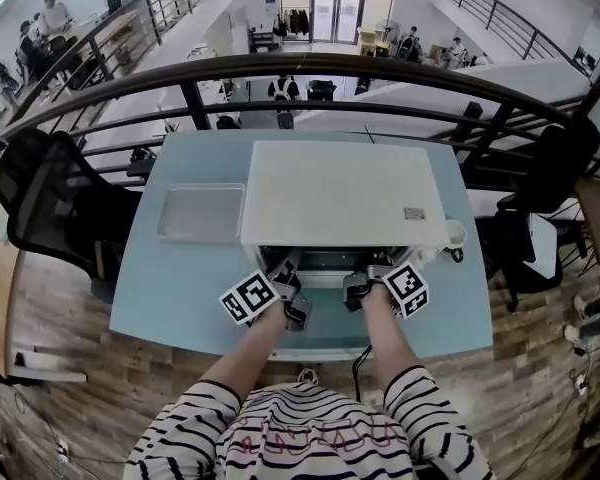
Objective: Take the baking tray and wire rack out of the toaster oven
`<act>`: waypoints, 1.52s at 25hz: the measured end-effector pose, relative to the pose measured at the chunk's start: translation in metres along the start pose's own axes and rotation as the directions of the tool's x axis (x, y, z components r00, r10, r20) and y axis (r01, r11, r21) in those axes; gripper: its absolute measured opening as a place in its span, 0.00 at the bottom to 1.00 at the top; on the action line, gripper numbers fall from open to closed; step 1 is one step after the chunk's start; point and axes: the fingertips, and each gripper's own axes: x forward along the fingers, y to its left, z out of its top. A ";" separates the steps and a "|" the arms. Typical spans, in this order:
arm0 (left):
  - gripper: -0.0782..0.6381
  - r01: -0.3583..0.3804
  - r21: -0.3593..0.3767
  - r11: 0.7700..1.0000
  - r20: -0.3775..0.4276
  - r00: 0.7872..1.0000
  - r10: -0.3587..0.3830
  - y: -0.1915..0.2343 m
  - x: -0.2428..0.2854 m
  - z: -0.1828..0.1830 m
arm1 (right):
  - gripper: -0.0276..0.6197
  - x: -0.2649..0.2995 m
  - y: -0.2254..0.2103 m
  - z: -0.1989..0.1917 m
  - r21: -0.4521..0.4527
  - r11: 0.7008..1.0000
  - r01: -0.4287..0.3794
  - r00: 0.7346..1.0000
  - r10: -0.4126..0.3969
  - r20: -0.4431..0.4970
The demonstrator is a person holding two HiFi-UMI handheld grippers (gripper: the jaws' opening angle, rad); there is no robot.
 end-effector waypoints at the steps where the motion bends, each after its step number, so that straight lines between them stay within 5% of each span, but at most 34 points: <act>1: 0.32 -0.001 -0.016 1.000 0.004 1.000 0.001 0.001 0.000 0.002 | 0.13 0.000 0.001 0.000 -0.001 1.000 -0.003 1.000 0.003 -0.003; 20: 0.32 0.040 -0.193 0.980 -0.003 0.999 -0.041 0.008 -0.015 -0.001 | 0.10 -0.052 0.006 -0.012 0.059 0.998 -0.011 1.000 0.012 -0.019; 29: 0.15 0.087 -0.362 0.928 -0.039 0.993 -0.108 -0.003 -0.038 -0.018 | 0.10 -0.088 0.006 -0.019 0.065 0.998 0.003 1.000 -0.003 0.003; 35: 0.14 0.125 -0.431 0.894 -0.064 0.984 -0.168 -0.013 -0.060 -0.031 | 0.10 -0.117 0.007 -0.023 0.065 0.998 0.013 0.999 -0.015 0.029; 38: 0.14 0.125 -0.429 0.894 -0.099 0.978 -0.185 -0.016 -0.074 -0.041 | 0.09 -0.134 0.005 -0.025 0.068 0.998 0.012 0.999 -0.015 0.044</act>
